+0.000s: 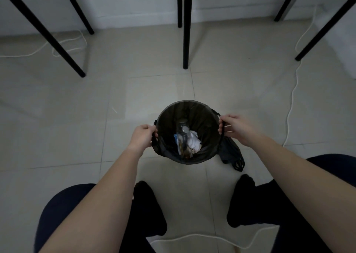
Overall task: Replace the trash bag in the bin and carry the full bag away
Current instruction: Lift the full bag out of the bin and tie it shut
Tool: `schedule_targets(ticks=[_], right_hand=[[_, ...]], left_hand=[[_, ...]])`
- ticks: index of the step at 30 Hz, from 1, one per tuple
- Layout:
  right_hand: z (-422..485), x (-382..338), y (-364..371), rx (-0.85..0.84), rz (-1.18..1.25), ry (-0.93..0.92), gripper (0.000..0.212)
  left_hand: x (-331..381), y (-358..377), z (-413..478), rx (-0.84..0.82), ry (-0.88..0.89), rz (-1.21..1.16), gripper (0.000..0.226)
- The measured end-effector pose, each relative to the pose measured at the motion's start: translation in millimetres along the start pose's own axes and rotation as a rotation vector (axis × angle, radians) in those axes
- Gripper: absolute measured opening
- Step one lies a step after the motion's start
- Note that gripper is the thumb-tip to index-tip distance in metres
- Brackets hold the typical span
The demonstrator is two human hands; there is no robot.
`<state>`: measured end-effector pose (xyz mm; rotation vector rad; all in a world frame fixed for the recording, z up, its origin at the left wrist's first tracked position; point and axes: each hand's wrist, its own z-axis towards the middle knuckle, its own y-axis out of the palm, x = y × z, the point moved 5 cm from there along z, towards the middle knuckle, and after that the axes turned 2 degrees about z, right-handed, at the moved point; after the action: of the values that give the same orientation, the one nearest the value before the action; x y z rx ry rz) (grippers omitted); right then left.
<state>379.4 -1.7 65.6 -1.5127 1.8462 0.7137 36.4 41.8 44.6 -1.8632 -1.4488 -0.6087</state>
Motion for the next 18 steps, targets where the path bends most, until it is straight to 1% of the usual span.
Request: schedule_targets(ticks=[6,12,15,18], right_hand=[[-14.3,-5.6,1.2,-0.035,0.000,-0.026,0.018],[-30.1,-32.6,5.3,-0.048,0.029,-0.090,0.018],[-39.2,-47.8,4.6,-0.068,-0.018,-0.095,0.014],[-48.9,-67.9,4.4,-0.125,-0.081,-0.125,0.010]], left_hand=[[2.7,1.8,-8.8,0.004,0.014,-0.009,0.018],[34.6,-10.7,-21.5,0.053,0.094,-0.053,0.017],[52.8,-18.0,-28.7,0.035,0.160,0.022,0.014],[72.9,-23.7,-41.8,0.010,0.239,0.111,0.015]])
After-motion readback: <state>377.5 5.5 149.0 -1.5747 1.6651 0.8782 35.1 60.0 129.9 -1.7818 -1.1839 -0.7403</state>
